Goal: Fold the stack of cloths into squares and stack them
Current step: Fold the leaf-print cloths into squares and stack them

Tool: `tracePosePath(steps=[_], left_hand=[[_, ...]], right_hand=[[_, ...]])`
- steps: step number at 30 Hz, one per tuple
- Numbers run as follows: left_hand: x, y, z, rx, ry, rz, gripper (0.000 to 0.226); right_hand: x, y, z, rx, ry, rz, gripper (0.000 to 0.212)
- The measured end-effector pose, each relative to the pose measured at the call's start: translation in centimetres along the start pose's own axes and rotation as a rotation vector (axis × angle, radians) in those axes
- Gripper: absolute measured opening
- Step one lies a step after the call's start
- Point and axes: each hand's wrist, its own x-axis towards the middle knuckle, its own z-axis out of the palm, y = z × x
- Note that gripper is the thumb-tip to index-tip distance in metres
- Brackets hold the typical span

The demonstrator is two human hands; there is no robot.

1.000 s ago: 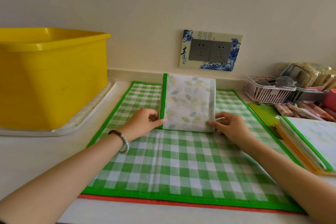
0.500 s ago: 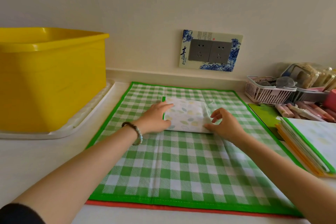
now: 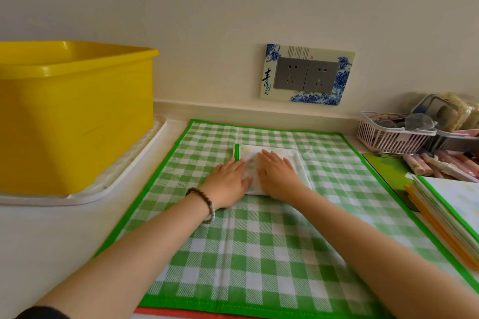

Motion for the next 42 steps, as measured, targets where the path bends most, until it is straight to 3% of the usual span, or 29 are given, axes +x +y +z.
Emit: tracePosePath(steps=[8,13,15,21,25,32,42], left_hand=[[1.1,0.9,-2.0,0.110,-0.068,-0.042,0.051],[3.5,1.6,-2.8,0.184,0.098,-0.038,0.044],[4.8,1.1,-2.5,0.138,0.122,-0.004,0.046],[6.3,-0.8,-0.6,-0.004,-0.042,-0.031,0.052],[6.6,-1.2,0.1,-0.021,-0.028,-0.041,0.053],[6.9,-1.0,0.2,-0.003,0.005,-0.043,0.052],[7.0,-1.1,0.2,-0.027,-0.005,-0.066,0.053]], right_hand=[[-0.9,3.1,-0.3,-0.100,-0.153,0.109,0.068],[-1.7,3.7,-0.7,-0.066,-0.136,0.138,0.076],[-1.8,3.6,-0.7,-0.058,-0.138,0.137,0.076],[-1.4,3.7,-0.8,-0.058,-0.181,0.137,0.073],[-0.3,3.7,-1.3,-0.049,-0.220,0.152,0.067],[5.1,1.6,-0.7,-0.011,-0.101,0.052,0.051],[4.7,3.8,0.3,-0.033,-0.107,0.082,0.057]])
